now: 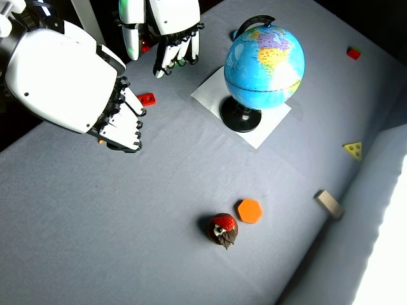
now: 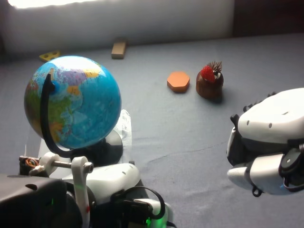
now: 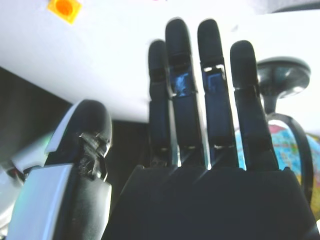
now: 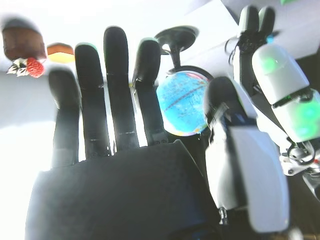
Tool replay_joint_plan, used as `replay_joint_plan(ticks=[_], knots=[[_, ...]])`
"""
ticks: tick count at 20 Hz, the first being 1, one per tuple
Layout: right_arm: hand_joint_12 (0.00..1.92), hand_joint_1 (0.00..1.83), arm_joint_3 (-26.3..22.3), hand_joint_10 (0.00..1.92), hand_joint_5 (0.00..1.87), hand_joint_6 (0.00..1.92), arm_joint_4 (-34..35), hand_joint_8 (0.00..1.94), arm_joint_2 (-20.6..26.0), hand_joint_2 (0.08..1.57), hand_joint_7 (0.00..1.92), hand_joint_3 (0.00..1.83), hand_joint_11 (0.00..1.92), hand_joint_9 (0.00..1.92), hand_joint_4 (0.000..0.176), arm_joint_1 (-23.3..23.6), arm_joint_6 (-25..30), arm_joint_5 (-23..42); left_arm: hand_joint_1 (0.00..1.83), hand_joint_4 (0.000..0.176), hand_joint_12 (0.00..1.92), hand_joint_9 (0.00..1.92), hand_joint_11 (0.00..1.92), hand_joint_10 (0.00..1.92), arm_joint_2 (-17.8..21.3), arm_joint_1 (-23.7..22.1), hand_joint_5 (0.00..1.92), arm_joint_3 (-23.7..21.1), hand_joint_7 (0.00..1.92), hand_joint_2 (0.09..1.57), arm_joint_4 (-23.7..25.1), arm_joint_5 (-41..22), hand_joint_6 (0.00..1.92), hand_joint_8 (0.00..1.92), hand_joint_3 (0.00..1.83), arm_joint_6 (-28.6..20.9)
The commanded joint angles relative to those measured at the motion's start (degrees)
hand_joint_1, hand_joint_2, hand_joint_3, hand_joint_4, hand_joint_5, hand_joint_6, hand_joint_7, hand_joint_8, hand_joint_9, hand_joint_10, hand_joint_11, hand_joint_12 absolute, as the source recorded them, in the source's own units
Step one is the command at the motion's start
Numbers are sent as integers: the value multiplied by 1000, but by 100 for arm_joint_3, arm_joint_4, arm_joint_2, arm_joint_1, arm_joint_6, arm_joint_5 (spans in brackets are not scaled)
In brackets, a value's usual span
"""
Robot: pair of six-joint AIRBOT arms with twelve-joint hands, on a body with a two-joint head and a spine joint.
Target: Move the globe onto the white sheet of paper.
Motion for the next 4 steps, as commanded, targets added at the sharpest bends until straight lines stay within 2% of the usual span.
replay_joint_plan(ticks=[1,2,4], knots=[[1921,795,-5,1921,666,1882,-169,1878,30,1091,1141,734,1337,1197,0,48,-42,444,526,0,1871,1057,887,1887,20,-81,911,-31,1057,1482,254,37,1660,1840,15,-17],[1921,905,-5,1921,694,1913,-169,1928,34,923,1167,1026,1388,1260,0,38,-76,494,620,0,1911,1139,1037,1914,19,-94,917,-33,1103,1492,255,37,1857,1905,10,-15],[1921,938,-5,1921,717,1921,-169,1940,34,861,1173,1130,1400,1279,0,26,-126,601,647,0,1921,1163,1084,1921,20,-113,916,-33,1118,1493,255,36,1918,1920,6,30]])
